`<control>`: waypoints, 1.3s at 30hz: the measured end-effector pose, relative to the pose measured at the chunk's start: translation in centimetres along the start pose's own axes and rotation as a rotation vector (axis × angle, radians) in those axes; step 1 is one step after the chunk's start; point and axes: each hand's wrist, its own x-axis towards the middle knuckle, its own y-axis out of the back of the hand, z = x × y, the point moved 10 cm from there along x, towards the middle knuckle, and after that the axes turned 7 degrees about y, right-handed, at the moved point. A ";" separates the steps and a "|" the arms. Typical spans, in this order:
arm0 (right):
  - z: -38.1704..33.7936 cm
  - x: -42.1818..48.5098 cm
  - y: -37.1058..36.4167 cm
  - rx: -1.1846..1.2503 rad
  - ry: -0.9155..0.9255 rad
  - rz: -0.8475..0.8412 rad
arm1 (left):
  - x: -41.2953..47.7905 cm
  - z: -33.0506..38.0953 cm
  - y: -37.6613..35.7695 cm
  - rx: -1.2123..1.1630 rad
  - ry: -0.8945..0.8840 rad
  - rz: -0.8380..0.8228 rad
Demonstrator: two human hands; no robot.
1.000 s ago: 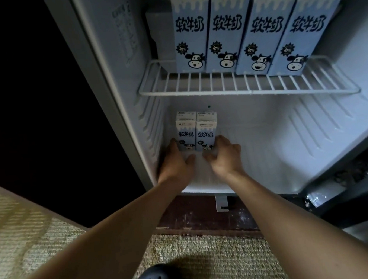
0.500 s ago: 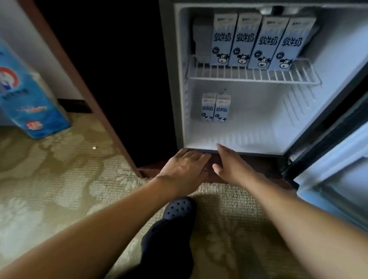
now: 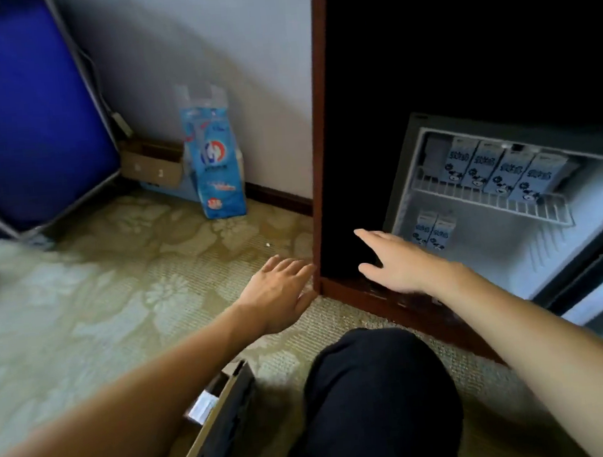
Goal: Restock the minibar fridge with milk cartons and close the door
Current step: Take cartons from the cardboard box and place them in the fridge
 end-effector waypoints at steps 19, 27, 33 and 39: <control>-27.3 5.3 -15.2 -0.140 0.273 -0.291 | -26.2 -15.1 -3.6 -0.136 0.537 -0.094; -26.3 5.9 -26.4 -0.067 0.157 -0.478 | -28.8 -16.1 -11.7 -0.257 0.621 -0.156; -25.8 6.4 -29.5 -0.087 0.135 -0.514 | -26.8 -15.4 -16.3 -0.233 0.618 -0.208; -26.1 7.0 -31.0 -0.095 0.141 -0.505 | -25.2 -15.5 -18.6 -0.174 0.558 -0.171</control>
